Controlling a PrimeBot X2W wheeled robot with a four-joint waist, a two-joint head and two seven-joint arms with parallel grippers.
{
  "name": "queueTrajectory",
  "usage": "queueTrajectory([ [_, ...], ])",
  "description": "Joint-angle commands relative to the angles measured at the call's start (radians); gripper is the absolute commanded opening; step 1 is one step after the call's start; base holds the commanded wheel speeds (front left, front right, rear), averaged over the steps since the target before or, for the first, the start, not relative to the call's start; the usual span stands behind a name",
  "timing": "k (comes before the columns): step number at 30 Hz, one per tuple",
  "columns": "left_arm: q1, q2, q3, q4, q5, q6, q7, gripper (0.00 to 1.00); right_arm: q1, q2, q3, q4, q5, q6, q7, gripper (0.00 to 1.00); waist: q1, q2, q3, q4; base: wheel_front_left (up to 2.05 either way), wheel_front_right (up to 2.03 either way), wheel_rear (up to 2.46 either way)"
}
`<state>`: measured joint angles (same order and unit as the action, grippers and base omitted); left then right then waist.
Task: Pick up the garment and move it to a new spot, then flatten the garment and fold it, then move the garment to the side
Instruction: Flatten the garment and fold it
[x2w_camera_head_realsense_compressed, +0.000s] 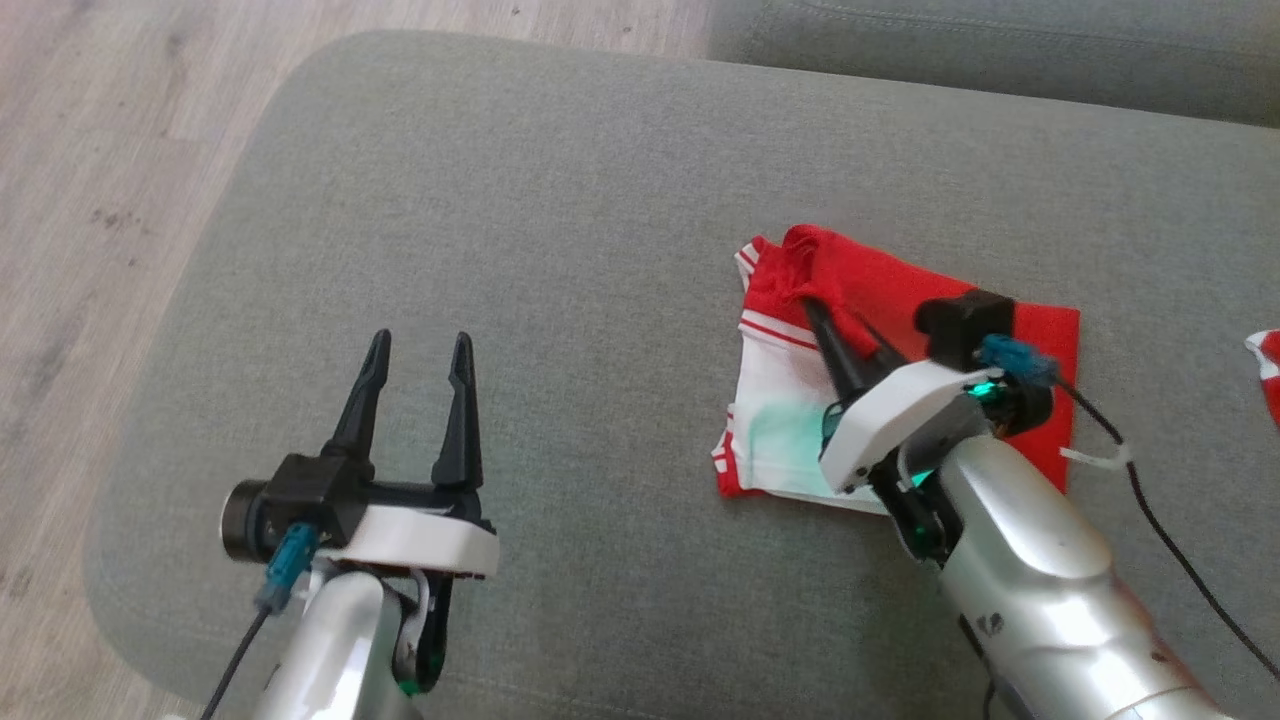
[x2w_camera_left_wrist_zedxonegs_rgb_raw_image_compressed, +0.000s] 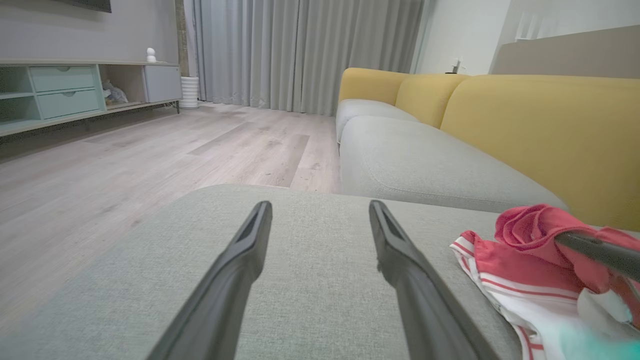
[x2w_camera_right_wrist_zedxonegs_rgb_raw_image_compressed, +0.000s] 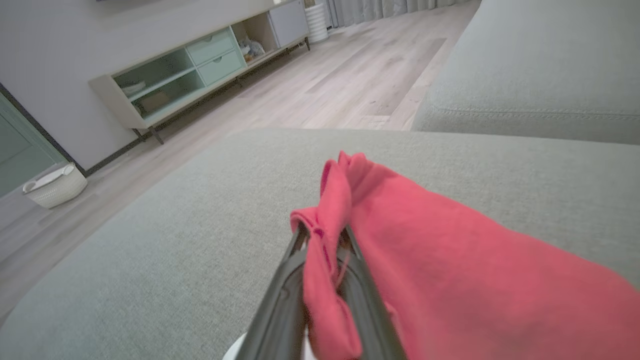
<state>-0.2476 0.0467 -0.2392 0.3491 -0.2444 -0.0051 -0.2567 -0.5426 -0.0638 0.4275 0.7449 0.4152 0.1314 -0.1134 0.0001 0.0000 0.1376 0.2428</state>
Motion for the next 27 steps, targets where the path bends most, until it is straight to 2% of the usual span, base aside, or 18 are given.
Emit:
queueTrajectory([
  [1,-0.045,0.004,0.023,-0.030,-0.004,0.008,-0.005,1.00,-0.037,0.013,0.032,-0.017,0.005,-0.001,-0.015,0.06,-0.0001,0.0000,0.004,0.004,0.00,0.00,0.00],
  [2,-0.047,0.004,0.023,-0.029,-0.004,0.009,-0.005,1.00,-0.040,0.013,0.054,-0.010,0.015,-0.001,-0.016,0.51,-0.0001,0.0000,0.005,0.006,0.00,0.00,0.00],
  [3,-0.049,0.004,0.024,-0.027,-0.001,0.009,-0.005,1.00,-0.040,0.013,0.077,-0.009,0.037,-0.001,-0.016,1.00,-0.0001,0.0000,0.004,0.005,0.00,0.00,0.00],
  [8,-0.055,0.005,0.032,-0.016,0.021,0.000,-0.005,1.00,-0.052,0.013,0.166,0.000,0.098,-0.001,-0.034,1.00,-0.0001,0.0000,-0.012,-0.028,0.00,0.00,0.00],
  [13,-0.045,0.006,0.059,-0.022,0.015,-0.011,-0.005,1.00,-0.070,0.013,0.141,0.032,0.064,-0.001,-0.100,1.00,-0.0001,0.0000,-0.045,-0.085,0.00,0.00,0.00],
  [19,-0.009,0.006,0.081,-0.034,0.025,-0.015,-0.005,1.00,-0.058,0.013,-0.059,0.026,-0.104,-0.001,-0.146,1.00,-0.0001,0.0000,-0.076,-0.167,0.00,0.00,0.00],
  [24,0.027,0.005,0.101,-0.054,0.021,-0.022,-0.005,1.00,0.078,0.012,-0.270,-0.173,-0.285,-0.001,-0.148,1.00,-0.0001,0.0000,-0.086,-0.231,0.00,0.00,0.00],
  [27,0.056,0.005,0.114,-0.068,0.024,-0.024,-0.005,1.00,0.172,0.013,-0.329,-0.279,-0.367,-0.001,-0.148,1.00,-0.0001,0.0000,-0.085,-0.264,0.00,0.00,0.00],
])
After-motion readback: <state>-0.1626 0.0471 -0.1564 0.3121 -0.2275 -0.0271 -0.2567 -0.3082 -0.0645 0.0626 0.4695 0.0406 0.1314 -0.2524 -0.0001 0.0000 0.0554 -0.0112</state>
